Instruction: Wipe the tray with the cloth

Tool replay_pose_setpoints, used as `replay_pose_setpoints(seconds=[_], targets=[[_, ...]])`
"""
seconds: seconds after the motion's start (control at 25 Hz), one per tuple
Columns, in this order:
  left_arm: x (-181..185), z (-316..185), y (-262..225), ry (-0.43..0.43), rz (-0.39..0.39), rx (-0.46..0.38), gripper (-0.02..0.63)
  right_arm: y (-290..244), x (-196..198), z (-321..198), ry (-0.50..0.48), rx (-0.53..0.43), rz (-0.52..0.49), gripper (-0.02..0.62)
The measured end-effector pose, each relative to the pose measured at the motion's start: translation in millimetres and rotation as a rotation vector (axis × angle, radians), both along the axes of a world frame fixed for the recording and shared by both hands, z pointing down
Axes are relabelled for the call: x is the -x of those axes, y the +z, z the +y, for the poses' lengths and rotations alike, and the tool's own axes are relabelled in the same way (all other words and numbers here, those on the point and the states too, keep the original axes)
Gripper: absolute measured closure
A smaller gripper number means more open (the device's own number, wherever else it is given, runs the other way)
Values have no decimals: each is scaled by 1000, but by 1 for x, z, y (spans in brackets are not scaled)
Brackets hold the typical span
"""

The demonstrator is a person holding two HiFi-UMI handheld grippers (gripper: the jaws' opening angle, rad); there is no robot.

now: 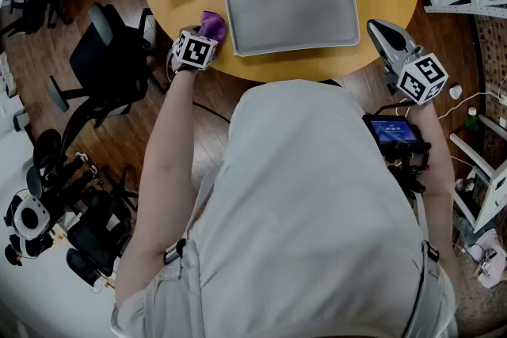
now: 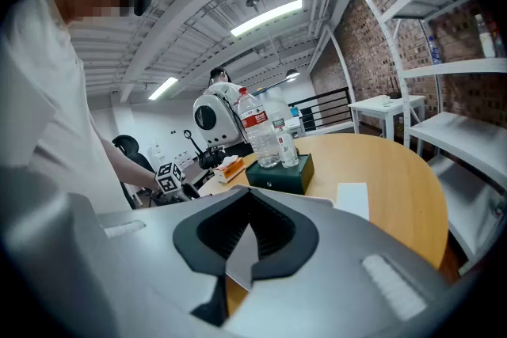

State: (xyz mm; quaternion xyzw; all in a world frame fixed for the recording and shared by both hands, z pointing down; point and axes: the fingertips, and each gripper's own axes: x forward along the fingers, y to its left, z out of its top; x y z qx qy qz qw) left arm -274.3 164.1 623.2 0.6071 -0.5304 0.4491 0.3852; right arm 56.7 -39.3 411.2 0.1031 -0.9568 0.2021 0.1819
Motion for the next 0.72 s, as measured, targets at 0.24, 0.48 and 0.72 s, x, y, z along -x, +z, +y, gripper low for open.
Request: replay_pose_setpoints(seconds=[0.24, 0.48, 0.72], targets=[[11, 9, 12, -55, -14, 71, 552, 5, -9, -6, 29, 8, 3, 592], [9, -18, -47, -41, -18, -48, 554, 8, -12, -8, 39, 18, -11, 592], [-17, -76, -88, 83, -6, -163, 554, 9, -15, -11, 42, 28, -27, 592]])
